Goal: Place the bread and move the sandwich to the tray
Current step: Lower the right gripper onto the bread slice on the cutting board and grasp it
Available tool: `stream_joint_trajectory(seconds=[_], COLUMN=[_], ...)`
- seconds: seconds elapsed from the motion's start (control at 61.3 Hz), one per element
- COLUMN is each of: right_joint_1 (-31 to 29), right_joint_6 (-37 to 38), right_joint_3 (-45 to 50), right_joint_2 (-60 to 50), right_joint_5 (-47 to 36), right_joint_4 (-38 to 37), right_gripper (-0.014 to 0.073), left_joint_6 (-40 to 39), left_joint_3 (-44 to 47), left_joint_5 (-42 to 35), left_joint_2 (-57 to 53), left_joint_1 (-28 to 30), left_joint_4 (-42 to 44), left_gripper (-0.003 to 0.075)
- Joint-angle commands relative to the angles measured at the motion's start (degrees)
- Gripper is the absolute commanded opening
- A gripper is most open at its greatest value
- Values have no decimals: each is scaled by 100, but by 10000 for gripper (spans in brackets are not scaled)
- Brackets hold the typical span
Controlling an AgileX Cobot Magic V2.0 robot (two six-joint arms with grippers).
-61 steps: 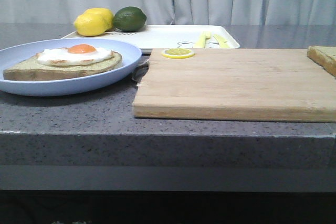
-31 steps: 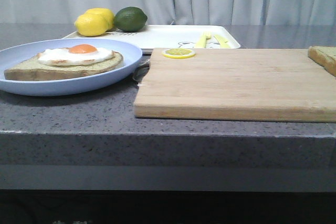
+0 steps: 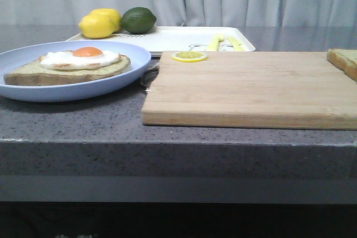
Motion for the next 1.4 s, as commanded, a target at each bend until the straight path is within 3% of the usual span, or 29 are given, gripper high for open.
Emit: stream_joint_trajectory(seconds=[0.0, 0.082, 0.179, 0.261, 0.522, 1.387], right_joint_1=[-450, -1016, -1664, -1958, -1755, -1613], right_joint_6=[-71, -640, -1715, -2589, -3315, -3285], right_joint_3=[-609, -890, -987, -987, -987, -987], right_joint_2=[517, 947, 1337, 1587, 2113, 2502], right_joint_5=[142, 452, 740, 966, 1122, 1808], right_joint_4=[282, 1162, 2773, 3428, 3539, 3510], right_gripper=[625, 625, 625, 625, 625, 625], left_joint_6=[-46, -46, -46, -46, -46, -46], left_joint_3=[-187, -187, -187, -187, -187, -187], left_joint_5=[-437, -437, -437, -437, -424, -402], left_joint_2=[50, 50, 50, 50, 50, 50], left_joint_1=[1, 1, 1, 1, 1, 1], left_joint_4=[-1, -1, -1, -1, -1, -1], left_gripper=[566, 566, 566, 566, 566, 566])
